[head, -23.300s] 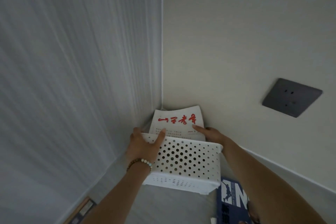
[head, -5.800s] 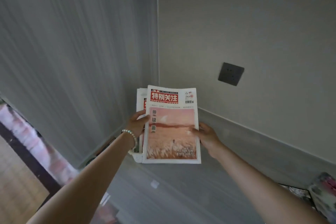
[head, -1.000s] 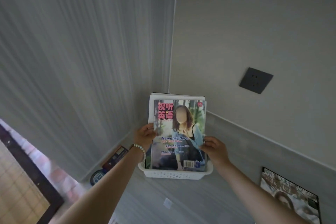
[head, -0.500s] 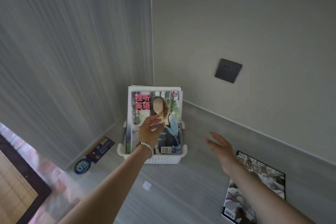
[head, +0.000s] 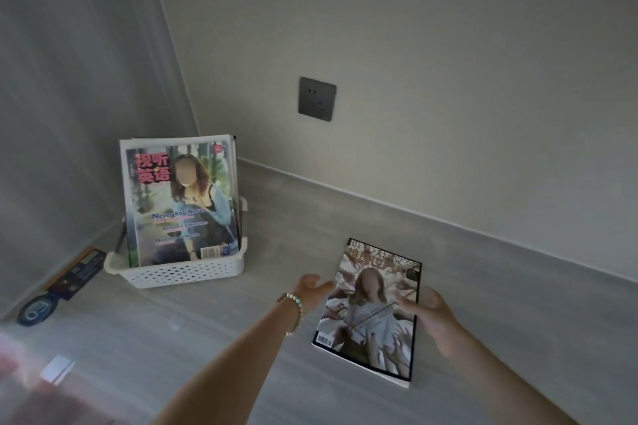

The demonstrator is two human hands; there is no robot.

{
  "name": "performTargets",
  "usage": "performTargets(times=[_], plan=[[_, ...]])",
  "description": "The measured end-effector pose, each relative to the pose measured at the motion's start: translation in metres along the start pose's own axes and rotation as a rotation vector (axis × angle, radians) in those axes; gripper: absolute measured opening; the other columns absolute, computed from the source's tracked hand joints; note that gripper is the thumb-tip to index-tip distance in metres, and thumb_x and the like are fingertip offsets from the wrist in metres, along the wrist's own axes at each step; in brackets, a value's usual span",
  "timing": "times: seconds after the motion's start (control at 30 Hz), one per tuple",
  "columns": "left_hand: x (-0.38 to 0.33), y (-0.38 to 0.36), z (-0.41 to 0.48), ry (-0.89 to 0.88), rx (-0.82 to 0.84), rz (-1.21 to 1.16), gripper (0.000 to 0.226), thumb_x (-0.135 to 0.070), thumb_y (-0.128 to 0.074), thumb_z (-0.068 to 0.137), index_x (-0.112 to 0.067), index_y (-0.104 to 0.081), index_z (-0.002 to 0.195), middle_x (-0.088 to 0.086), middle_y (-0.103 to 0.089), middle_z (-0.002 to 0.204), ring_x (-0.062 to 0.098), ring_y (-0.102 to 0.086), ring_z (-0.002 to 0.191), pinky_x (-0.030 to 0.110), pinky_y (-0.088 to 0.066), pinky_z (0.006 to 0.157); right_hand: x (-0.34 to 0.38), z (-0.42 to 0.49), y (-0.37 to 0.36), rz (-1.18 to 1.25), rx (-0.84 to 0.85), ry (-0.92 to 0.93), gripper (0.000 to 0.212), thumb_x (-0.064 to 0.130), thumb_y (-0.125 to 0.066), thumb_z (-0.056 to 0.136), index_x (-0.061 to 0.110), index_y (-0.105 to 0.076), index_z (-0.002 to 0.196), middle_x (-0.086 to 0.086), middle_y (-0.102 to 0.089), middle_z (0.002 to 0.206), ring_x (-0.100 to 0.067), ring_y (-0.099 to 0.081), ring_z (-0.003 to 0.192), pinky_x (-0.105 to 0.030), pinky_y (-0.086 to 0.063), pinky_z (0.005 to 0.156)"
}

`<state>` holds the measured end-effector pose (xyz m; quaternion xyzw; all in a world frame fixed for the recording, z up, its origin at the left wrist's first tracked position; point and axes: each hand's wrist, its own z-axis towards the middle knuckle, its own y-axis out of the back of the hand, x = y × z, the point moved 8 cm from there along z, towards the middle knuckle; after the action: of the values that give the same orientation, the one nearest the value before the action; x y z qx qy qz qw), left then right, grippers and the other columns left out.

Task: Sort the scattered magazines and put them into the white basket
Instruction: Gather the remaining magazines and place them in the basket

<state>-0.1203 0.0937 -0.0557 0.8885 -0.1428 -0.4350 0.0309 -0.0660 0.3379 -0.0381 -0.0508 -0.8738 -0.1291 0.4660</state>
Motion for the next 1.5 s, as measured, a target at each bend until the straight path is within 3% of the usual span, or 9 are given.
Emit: performTargets(times=[0.13, 0.23, 0.37, 0.57, 0.7, 0.83, 0.97, 1.1, 1.5], plan=[[0.017, -0.029, 0.003, 0.059, -0.016, -0.046, 0.032, -0.015, -0.059, 0.086, -0.011, -0.045, 0.058, 0.012, -0.049, 0.072, 0.021, -0.049, 0.068, 0.025, -0.042, 0.059, -0.031, -0.006, 0.008, 0.064, 0.006, -0.137, 0.046, 0.009, -0.076, 0.074, 0.009, -0.052, 0.113, 0.001, -0.049, 0.108, -0.021, -0.055, 0.101, -0.044, -0.036, 0.102], [0.029, -0.037, 0.007, 0.091, -0.055, -0.049, 0.025, -0.01, -0.055, 0.088, -0.004, -0.052, 0.064, 0.013, -0.051, 0.073, 0.023, -0.051, 0.069, 0.023, -0.05, 0.065, -0.033, -0.007, 0.008, 0.047, 0.036, -0.093, 0.023, 0.005, -0.074, 0.075, 0.018, -0.057, 0.084, -0.002, -0.061, 0.095, -0.012, -0.057, 0.084, -0.032, -0.044, 0.084], [0.023, -0.06, -0.006, 0.022, 0.096, -0.008, 0.018, -0.008, -0.049, 0.09, -0.005, -0.058, 0.106, 0.01, -0.059, 0.09, 0.02, -0.057, 0.082, 0.023, -0.053, 0.066, -0.027, -0.005, 0.012, 0.011, 0.064, -0.04, 0.024, 0.004, -0.072, 0.077, -0.001, -0.065, 0.1, -0.013, -0.07, 0.091, -0.011, -0.065, 0.073, -0.013, -0.045, 0.051], [-0.029, -0.061, -0.03, -0.164, 0.18, -0.199, 0.033, 0.012, -0.03, 0.092, -0.011, -0.049, 0.078, 0.004, -0.034, 0.061, -0.001, -0.033, 0.029, 0.009, -0.027, 0.035, -0.023, -0.002, -0.003, 0.001, 0.066, -0.147, 0.047, 0.023, -0.07, 0.082, 0.011, -0.051, 0.124, -0.015, -0.056, 0.129, -0.023, -0.058, 0.106, -0.033, -0.045, 0.084], [-0.075, -0.028, -0.053, -0.309, 0.228, -0.254, 0.023, 0.004, -0.035, 0.095, -0.011, -0.053, 0.095, 0.005, -0.051, 0.068, 0.005, -0.045, 0.055, 0.011, -0.04, 0.048, 0.002, 0.004, -0.047, 0.21, 0.271, -0.156, 0.063, 0.034, -0.063, 0.085, 0.007, -0.04, 0.137, -0.015, -0.055, 0.132, -0.031, -0.054, 0.12, -0.039, -0.04, 0.104], [-0.11, 0.055, -0.069, -0.417, 0.065, -0.363, 0.021, -0.004, -0.047, 0.093, -0.008, -0.06, 0.108, 0.01, -0.06, 0.088, 0.014, -0.054, 0.073, 0.015, -0.049, 0.059, 0.065, -0.006, -0.108, 0.501, 0.495, -0.084, 0.035, 0.027, -0.052, 0.091, 0.01, -0.058, 0.122, -0.016, -0.066, 0.118, -0.028, -0.066, 0.105, -0.036, -0.056, 0.084], [-0.117, 0.154, -0.084, -0.476, -0.196, -0.381, 0.011, -0.017, -0.057, 0.089, -0.011, -0.064, 0.096, 0.006, -0.063, 0.08, 0.006, -0.059, 0.058, 0.014, -0.051, 0.049, 0.122, -0.012, -0.16, 0.382, 0.462, 0.097, 0.028, 0.015, -0.046, 0.096, 0.014, -0.059, 0.12, -0.014, -0.065, 0.115, -0.028, -0.06, 0.104, -0.045, -0.042, 0.102], [-0.101, 0.241, -0.087, -0.47, -0.399, -0.346, 0.012, -0.03, -0.061, 0.085, -0.019, -0.064, 0.087, -0.002, -0.065, 0.067, 0.001, -0.058, 0.047, 0.016, -0.049, 0.044, 0.162, -0.028, -0.222, 0.22, 0.39, 0.264, 0.018, 0.01, -0.053, 0.092, 0.018, -0.066, 0.101, 0.0, -0.068, 0.104, -0.014, -0.058, 0.083, -0.027, -0.047, 0.077], [-0.05, 0.382, -0.035, -0.396, -0.484, -0.241, 0.016, 0.002, -0.063, 0.081, 0.003, -0.058, 0.097, 0.011, -0.067, 0.083, 0.02, -0.064, 0.074, 0.009, -0.051, 0.054, 0.191, -0.019, -0.36, -0.027, 0.242, 0.516, 0.026, -0.016, -0.049, 0.082, 0.001, -0.052, 0.102, -0.013, -0.071, 0.097, -0.021, -0.069, 0.095, -0.034, -0.05, 0.075]])
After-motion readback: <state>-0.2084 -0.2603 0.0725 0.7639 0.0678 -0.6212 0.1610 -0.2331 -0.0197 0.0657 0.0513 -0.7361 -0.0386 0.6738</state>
